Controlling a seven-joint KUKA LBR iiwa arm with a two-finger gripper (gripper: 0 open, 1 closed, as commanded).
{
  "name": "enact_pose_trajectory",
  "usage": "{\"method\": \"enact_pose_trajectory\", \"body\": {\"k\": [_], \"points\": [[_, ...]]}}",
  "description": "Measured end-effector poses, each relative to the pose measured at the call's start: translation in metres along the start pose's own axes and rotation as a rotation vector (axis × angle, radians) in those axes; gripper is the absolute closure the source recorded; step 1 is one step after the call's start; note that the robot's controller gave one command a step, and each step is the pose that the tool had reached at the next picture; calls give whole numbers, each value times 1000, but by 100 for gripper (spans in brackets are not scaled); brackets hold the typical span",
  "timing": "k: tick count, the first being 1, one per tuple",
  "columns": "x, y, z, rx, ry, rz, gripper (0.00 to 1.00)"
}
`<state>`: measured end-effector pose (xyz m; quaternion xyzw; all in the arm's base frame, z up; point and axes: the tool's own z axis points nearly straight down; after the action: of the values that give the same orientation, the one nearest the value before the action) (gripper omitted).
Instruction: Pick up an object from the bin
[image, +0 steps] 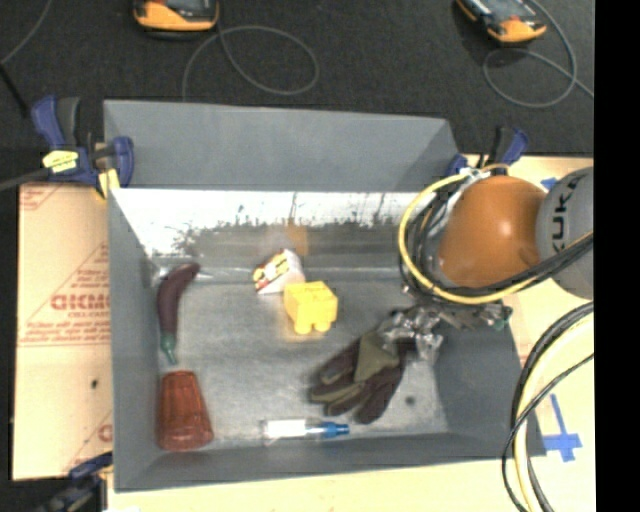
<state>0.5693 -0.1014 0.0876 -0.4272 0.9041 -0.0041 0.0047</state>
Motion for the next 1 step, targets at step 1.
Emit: {"method": "enact_pose_trajectory", "body": {"k": [1], "points": [[0,0,0,0,0,-1,100]]}}
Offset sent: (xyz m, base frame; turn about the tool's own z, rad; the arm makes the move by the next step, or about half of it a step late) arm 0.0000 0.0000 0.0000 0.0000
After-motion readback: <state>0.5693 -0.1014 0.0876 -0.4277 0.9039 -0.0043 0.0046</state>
